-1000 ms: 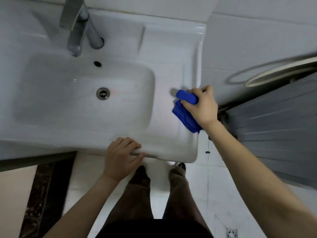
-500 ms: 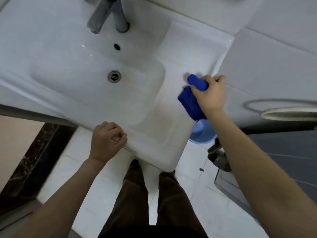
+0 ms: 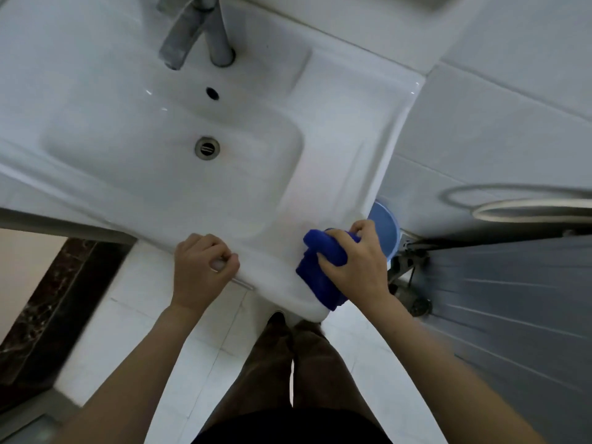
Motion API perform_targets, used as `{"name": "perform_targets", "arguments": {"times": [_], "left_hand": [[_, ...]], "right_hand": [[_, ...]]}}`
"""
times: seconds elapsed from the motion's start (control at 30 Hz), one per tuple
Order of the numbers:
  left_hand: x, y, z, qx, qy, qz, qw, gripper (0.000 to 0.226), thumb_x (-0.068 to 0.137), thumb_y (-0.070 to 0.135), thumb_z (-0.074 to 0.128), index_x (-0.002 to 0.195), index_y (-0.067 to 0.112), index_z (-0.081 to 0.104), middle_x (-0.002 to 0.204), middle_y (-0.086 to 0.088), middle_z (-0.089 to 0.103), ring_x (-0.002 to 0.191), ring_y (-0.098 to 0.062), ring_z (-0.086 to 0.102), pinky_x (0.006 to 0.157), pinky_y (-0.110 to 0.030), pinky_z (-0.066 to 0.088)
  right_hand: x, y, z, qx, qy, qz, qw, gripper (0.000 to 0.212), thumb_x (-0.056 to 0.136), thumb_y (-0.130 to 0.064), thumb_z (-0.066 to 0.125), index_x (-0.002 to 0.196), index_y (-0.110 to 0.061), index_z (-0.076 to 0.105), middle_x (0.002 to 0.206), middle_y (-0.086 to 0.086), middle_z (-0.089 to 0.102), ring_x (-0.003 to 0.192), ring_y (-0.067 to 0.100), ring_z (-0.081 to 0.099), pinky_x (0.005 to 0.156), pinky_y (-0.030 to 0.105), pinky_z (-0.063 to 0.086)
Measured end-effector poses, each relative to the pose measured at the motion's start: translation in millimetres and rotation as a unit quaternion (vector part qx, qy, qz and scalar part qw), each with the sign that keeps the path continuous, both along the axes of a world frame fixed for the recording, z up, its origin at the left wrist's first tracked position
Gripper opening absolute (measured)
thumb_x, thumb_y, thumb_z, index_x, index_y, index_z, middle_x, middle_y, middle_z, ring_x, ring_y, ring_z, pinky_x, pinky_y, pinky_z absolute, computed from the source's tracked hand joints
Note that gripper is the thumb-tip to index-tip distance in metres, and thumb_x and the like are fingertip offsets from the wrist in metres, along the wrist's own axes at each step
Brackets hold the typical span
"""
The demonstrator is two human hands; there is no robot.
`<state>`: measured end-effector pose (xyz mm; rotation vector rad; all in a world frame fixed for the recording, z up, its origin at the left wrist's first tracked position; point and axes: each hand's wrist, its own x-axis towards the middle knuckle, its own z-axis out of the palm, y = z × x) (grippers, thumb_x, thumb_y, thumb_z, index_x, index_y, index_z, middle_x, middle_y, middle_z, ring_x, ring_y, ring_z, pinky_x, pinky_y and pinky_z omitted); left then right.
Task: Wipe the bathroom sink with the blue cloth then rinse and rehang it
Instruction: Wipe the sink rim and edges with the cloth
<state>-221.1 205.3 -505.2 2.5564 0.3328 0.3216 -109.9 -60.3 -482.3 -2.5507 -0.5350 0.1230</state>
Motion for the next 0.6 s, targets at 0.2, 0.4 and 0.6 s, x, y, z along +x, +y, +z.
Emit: {"name": "perform_targets", "arguments": {"times": [0.2, 0.4, 0.6], "left_hand": [[0.7, 1.5, -6.2, 0.009, -0.023, -0.006, 1.000, 0.023, 0.079, 0.026, 0.062, 0.059, 0.014, 0.062, 0.067, 0.005, 0.061, 0.068, -0.019, 0.051, 0.068, -0.038, 0.038], [-0.6, 1.6, -9.2, 0.006, -0.036, -0.007, 0.999, 0.025, 0.080, 0.028, 0.061, 0.059, 0.014, 0.062, 0.067, 0.005, 0.061, 0.066, -0.021, 0.052, 0.066, -0.041, 0.039], [1.3, -1.1, -5.9, 0.001, -0.025, 0.004, 1.000, 0.024, 0.080, 0.023, 0.063, 0.059, 0.012, 0.061, 0.068, 0.003, 0.062, 0.066, -0.022, 0.052, 0.064, -0.044, 0.042]], "right_hand": [[119.7, 1.0, -1.0, 0.052, -0.009, -0.084, 0.995, 0.020, 0.080, -0.031, 0.070, 0.097, -0.020, 0.068, 0.102, 0.002, 0.037, 0.091, 0.011, 0.039, 0.075, 0.032, 0.044], [164.8, 3.2, 2.8, 0.015, -0.040, -0.095, 0.995, 0.028, 0.079, -0.039, 0.069, 0.095, -0.017, 0.066, 0.101, 0.004, 0.037, 0.091, 0.019, 0.041, 0.082, 0.041, 0.047], [68.9, 0.3, -1.1, -0.104, -0.090, 0.051, 0.989, 0.055, 0.074, -0.058, 0.064, 0.113, -0.019, 0.064, 0.110, 0.011, 0.051, 0.095, 0.029, 0.049, 0.073, 0.037, 0.049]]}}
